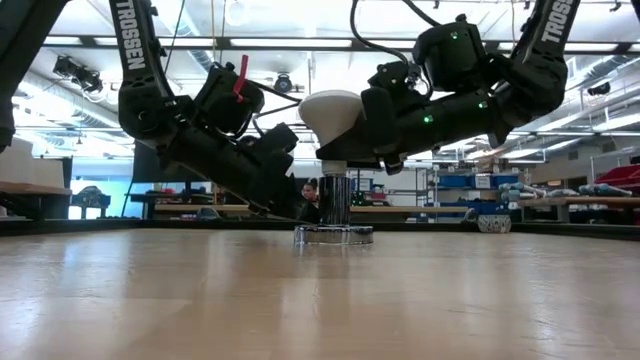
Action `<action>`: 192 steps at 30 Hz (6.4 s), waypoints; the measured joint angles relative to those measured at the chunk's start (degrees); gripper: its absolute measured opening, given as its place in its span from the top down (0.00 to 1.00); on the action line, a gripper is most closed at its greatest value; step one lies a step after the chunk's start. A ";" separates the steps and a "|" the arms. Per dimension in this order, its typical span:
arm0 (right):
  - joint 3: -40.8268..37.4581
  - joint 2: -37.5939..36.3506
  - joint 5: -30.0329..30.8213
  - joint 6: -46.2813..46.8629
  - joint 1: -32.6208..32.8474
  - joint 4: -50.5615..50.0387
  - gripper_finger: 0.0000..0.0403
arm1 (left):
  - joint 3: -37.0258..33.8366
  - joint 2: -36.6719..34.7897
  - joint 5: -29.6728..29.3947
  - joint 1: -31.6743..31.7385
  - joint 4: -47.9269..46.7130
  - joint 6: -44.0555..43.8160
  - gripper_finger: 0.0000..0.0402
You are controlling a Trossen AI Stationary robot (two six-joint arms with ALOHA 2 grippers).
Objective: Screw lightbulb
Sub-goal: Insert the lightbulb into the silver lamp socket
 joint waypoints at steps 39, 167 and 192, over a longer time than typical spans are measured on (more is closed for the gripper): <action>-0.26 0.10 0.85 0.02 0.50 -2.70 0.44 | -0.02 -0.02 -0.24 0.00 -0.17 -0.25 1.00; -5.47 -4.79 -6.41 -2.11 -5.98 13.69 0.58 | 1.47 -0.52 1.23 -1.31 0.15 4.48 1.00; -1.95 14.34 -9.70 -2.27 -10.20 34.14 0.58 | 1.46 -5.05 3.13 -1.01 -0.31 4.60 1.00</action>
